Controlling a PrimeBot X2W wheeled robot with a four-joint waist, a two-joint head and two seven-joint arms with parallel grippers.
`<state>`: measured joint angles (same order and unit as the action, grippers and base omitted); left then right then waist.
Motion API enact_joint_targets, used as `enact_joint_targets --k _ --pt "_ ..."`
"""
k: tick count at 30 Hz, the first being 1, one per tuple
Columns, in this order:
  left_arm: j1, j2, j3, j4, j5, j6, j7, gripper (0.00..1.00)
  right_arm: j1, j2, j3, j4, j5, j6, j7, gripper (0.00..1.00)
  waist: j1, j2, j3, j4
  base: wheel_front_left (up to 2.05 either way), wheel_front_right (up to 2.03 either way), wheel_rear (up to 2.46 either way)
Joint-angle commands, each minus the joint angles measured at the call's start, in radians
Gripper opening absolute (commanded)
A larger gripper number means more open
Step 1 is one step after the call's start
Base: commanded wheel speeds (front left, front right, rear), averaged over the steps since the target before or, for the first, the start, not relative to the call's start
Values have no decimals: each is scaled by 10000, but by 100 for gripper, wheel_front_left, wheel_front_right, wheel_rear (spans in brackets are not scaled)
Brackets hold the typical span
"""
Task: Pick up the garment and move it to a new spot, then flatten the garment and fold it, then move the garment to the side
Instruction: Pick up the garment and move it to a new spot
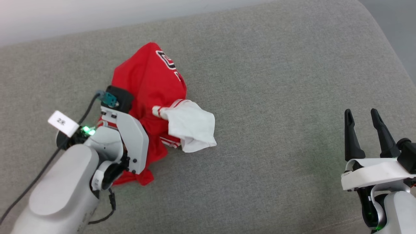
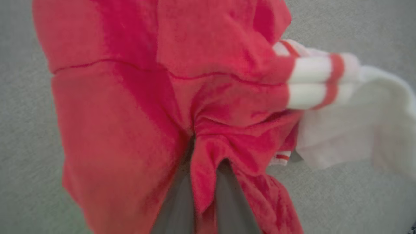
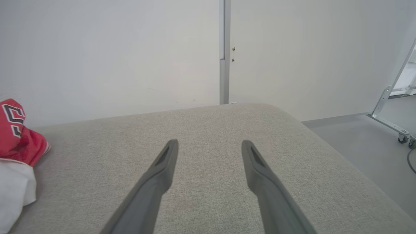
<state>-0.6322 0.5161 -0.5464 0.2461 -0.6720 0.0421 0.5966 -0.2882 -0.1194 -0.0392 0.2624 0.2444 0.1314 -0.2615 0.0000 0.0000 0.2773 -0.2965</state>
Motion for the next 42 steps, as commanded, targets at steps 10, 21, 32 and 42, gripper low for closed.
enact_joint_targets --k 10,21,32,42 --pt "-232 -125 -177 927 -141 -633 -277 77 43 -248 172 120 -13 -14 -49 100 0 0 -543 346 0 0 0" --pt "275 349 341 -162 -421 -578 -991 100 460 -509 244 169 -73 -14 -50 100 0 0 -1524 1045 0 0 0" --pt "2568 1119 1795 -1828 -776 -32 -3515 100 1050 -696 159 180 5 -14 -32 100 0 0 -2429 1798 0 0 0" --pt "5035 1543 3285 -2546 -1022 149 -6286 100 1458 -766 -144 49 34 -14 -32 100 0 0 -2759 2321 0 0 0"
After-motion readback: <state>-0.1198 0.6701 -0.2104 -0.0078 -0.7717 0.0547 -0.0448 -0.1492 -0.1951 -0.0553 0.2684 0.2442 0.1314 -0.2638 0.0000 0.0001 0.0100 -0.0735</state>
